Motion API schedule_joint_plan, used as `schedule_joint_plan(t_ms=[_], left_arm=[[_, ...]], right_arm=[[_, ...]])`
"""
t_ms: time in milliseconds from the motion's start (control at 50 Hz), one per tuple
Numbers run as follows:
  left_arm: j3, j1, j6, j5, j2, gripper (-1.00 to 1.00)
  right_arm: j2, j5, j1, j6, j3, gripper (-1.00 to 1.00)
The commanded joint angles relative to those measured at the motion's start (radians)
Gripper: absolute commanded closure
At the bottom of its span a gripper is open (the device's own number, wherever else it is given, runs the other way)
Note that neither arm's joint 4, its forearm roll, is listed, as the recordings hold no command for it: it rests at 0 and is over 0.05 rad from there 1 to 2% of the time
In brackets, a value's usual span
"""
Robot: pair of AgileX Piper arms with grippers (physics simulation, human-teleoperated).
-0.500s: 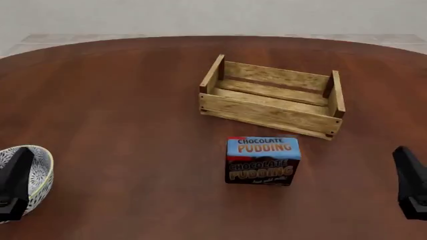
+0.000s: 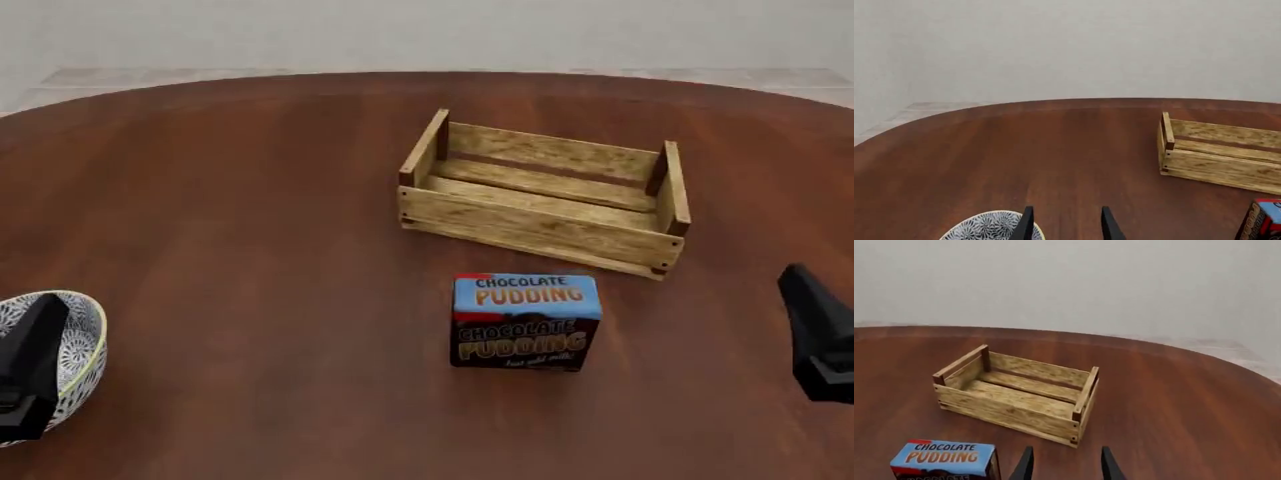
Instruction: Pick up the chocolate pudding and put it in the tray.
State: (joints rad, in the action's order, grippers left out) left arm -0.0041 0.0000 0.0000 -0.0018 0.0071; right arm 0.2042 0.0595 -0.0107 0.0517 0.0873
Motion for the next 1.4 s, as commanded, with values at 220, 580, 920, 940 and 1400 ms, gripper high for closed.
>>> schedule_joint_plan(t_ms=[220, 580, 920, 940, 1400], left_arm=[[0.000, 0.000, 0.000, 0.000, 0.000, -1.00], [0.000, 0.000, 0.000, 0.000, 0.000, -1.00], [0.000, 0.000, 0.000, 0.000, 0.000, -1.00], [0.000, 0.000, 0.000, 0.000, 0.000, -1.00], [0.000, 0.000, 0.000, 0.000, 0.000, -1.00]], right_arm=[[0.170, -0.261, -0.110, 0.077, 0.544, -1.00], [0.453, -0.279, -0.289, 0.141, 0.756, -1.00], [0.633, -0.269, -0.422, 0.274, 0.861, -1.00], [0.647, -0.268, -0.421, 0.281, 0.870, -1.00], [0.835, -0.342, -0.566, 0.427, 0.983, -1.00]])
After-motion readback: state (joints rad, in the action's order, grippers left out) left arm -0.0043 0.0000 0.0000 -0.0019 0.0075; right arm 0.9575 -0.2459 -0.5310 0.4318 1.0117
